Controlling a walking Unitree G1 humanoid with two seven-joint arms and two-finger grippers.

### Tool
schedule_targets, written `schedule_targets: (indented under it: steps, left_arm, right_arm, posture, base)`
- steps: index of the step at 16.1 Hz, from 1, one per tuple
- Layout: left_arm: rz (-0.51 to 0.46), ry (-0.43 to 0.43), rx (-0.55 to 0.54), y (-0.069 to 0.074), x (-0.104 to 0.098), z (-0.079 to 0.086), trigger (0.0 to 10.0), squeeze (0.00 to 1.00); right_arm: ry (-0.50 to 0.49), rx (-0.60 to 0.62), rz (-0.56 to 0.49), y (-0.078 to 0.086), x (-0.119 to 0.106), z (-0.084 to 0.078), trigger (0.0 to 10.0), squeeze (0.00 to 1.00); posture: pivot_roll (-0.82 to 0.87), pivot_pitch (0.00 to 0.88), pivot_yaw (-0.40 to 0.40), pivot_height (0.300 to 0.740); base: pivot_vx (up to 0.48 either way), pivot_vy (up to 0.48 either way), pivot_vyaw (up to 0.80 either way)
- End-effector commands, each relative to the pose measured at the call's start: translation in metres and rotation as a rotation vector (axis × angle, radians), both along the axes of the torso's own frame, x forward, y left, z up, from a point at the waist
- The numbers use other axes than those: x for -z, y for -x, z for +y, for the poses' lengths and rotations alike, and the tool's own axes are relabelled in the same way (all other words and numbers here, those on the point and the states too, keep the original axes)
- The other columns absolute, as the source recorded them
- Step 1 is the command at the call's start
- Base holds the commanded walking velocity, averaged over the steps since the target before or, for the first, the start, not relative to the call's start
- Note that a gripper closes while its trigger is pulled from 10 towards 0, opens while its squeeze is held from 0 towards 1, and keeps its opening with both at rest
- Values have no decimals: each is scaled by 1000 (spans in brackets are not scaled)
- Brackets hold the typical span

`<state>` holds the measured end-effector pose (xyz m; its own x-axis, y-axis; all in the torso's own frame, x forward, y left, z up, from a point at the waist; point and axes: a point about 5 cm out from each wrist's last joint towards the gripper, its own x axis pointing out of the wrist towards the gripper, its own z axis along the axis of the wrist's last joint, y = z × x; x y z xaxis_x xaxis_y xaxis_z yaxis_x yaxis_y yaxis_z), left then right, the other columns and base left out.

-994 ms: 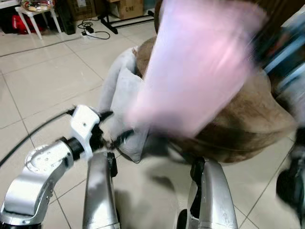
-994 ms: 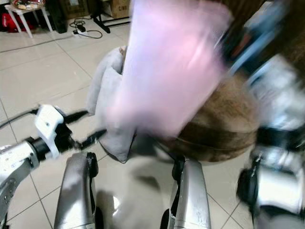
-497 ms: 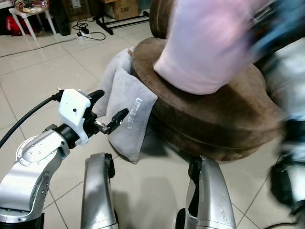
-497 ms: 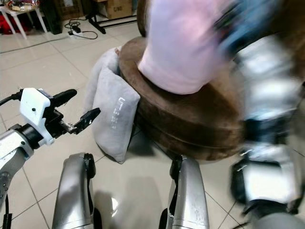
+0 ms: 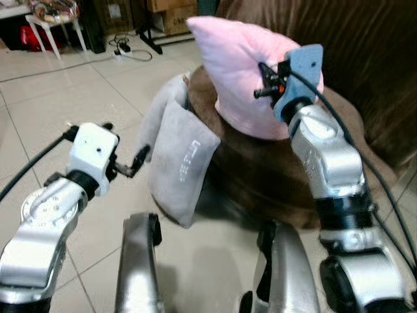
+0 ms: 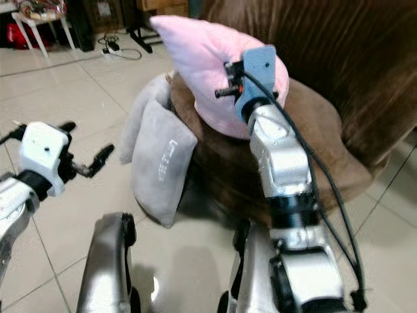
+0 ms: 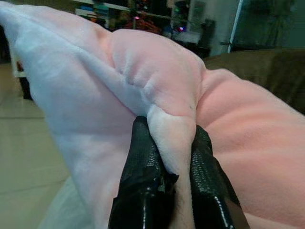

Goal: Move the pillow to the sofa from floor

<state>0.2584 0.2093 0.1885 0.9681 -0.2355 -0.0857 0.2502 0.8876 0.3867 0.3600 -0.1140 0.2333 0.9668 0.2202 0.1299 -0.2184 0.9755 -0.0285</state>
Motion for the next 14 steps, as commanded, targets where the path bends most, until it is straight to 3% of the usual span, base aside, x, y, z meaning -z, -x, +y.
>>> schedule_targets:
  steps: [1, 5, 8, 10, 14]
  left_arm:
    - [-7, -10, -15, 0, 1, 1, 10000, 0]
    - [-37, -64, -58, 2, 8, -3, 10000, 0]
    - [-39, -52, -100, 7, 14, -3, 10000, 0]
    - [-38, -56, -129, 8, 17, -1, 10000, 0]
    - [-46, -7, -158, 5, 18, -4, 10000, 0]
  right_arm:
    - [-13, 45, 51, -1, 10, -9, 10000, 0]
    - [-59, 106, 28, 16, 18, -12, 10000, 0]
    - [-119, 123, 48, 30, 27, -17, 10000, 0]
    - [-60, 155, 46, 41, 33, -21, 10000, 0]
    - [-78, 173, 60, 48, 34, -24, 10000, 0]
  posture:
    - [40, 0, -40, 449]
    - [34, 0, -36, 484]
    - [26, 0, -37, 499]
    - [26, 0, -37, 514]
    - [5, 0, -41, 543]
  base:
    - [0, 0, 0]
    - [0, 0, 0]
    - [0, 0, 0]
    - [0, 0, 0]
    - [0, 0, 0]
